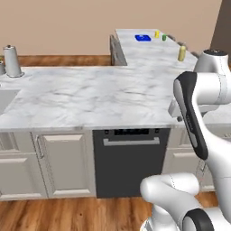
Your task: Place the drinks on the dining counter in a tight cluster.
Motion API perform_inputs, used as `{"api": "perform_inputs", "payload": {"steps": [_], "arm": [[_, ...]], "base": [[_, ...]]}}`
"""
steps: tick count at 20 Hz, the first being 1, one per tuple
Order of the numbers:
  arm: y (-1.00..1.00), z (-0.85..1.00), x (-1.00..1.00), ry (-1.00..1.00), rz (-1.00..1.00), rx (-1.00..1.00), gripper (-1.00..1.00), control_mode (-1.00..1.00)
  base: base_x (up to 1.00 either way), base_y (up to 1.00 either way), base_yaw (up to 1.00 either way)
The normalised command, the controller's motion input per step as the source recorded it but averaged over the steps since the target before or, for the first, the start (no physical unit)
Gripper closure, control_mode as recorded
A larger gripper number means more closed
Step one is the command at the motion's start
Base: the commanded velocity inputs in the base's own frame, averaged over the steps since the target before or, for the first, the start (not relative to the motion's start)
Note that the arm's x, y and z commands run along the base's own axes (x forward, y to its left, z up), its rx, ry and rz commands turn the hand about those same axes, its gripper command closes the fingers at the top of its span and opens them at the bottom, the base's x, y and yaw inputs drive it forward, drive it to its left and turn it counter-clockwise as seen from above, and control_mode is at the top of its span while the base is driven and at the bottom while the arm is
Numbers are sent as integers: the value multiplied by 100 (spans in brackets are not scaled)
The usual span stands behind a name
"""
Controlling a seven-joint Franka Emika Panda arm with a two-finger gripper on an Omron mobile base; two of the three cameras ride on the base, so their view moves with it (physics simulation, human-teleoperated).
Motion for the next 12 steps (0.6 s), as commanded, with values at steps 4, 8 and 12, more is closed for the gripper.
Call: {"api": "perform_inputs", "payload": {"steps": [4,8,12], "arm": [[0,0,0,0,0,0,-100,100],[0,0,0,0,0,0,-100,100],[0,0,0,0,0,0,-100,100]], "base": [[36,100,-6],[14,100,0],[12,100,6]]}}
